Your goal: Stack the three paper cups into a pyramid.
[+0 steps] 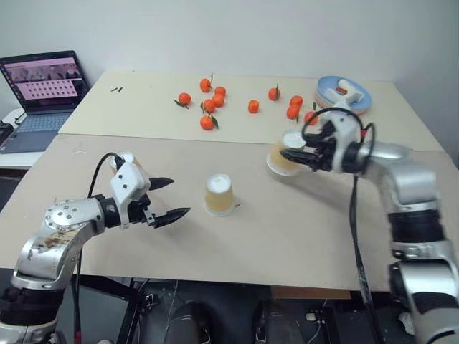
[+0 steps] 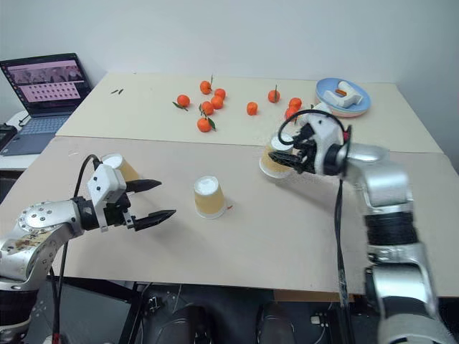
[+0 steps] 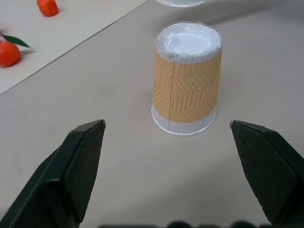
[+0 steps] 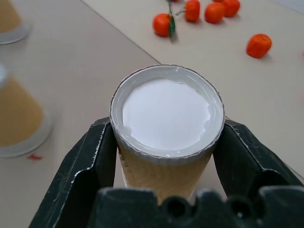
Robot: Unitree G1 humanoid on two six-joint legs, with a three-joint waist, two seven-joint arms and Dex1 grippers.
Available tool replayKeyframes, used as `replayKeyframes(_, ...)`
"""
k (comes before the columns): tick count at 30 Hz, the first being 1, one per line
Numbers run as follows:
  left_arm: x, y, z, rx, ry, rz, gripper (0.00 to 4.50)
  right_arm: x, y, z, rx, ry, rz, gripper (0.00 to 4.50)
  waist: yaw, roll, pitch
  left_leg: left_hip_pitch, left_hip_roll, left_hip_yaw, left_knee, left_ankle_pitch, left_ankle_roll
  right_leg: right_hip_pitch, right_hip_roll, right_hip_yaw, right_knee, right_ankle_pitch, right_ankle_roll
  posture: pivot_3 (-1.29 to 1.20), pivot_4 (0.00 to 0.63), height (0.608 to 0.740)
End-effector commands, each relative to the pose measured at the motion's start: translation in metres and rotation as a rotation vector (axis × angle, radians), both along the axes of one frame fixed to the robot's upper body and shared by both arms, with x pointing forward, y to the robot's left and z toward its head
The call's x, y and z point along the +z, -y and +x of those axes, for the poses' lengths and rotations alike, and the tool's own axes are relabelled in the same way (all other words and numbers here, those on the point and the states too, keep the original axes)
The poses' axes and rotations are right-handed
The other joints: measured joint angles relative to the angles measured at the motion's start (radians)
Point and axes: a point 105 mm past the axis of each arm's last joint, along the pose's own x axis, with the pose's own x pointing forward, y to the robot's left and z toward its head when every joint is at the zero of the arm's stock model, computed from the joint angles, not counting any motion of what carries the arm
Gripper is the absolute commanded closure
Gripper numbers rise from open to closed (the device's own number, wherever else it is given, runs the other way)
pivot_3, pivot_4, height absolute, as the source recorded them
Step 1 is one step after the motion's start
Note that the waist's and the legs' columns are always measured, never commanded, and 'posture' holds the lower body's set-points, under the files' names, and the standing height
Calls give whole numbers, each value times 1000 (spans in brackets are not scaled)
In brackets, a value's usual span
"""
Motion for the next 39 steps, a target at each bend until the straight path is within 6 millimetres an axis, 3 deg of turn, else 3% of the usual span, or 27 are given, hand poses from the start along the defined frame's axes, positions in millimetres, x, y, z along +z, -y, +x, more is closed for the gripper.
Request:
replayKeyframes(1, 11, 3, 0, -16, 48, 10, 0, -15, -12, -27, 179, -35, -71, 1811, -3, 0, 0, 1, 0, 0, 0, 0, 0, 1, 0, 0, 0, 0, 0, 0, 150, 663)
replayKeyframes(4, 11, 4, 0, -18, 48, 11, 0, -36, -20, -37, 250, -77, -118, 1811, -7, 0, 0, 6, 1, 0, -1, 0, 0, 5, 0, 1, 0, 0, 0, 0, 150, 663)
replayKeyframes(11, 13, 2, 1, -13, 52, 14, 0, -59, -42, -32, 293, -84, -144, 1811, -6, 0, 0, 6, 0, 0, -1, 0, 0, 4, 0, 1, 0, 0, 0, 0, 150, 663)
replayKeyframes(17, 13, 1, 1, -6, 53, 16, 0, -46, -76, -23, 349, -30, -112, 1811, -7, 0, 0, 6, 1, 0, -1, 0, -1, 4, 0, 1, 1, 0, 0, 0, 150, 663)
replayKeyframes(29, 13, 1, 1, 5, 56, 11, 0, -49, -87, -21, 377, -32, -120, 1811, -2, -1, 0, 2, 0, 0, 0, 0, 0, 1, -1, 0, 0, 0, 0, 0, 150, 663)
replayKeyframes(31, 13, 1, 1, 5, 56, 10, 0, -48, -87, -21, 372, -32, -114, 822, -4, -1, 0, 2, 0, 0, 0, 0, 0, 1, 0, 0, 0, 0, 0, 0, 150, 663)
replayKeyframes(34, 12, 1, 1, 6, 56, 8, 0, -45, -86, -20, 364, -17, -106, 41, -4, -1, 0, 2, 0, 0, 0, 0, 0, 1, 0, 0, 0, 0, 0, 0, 150, 663)
replayKeyframes(39, 13, 1, 1, 16, 59, -2, 0, -18, -81, -30, 398, 17, -16, 41, -4, -1, 0, 2, 0, 0, 0, 0, 0, 1, -1, 0, 0, 0, 0, 0, 150, 663)
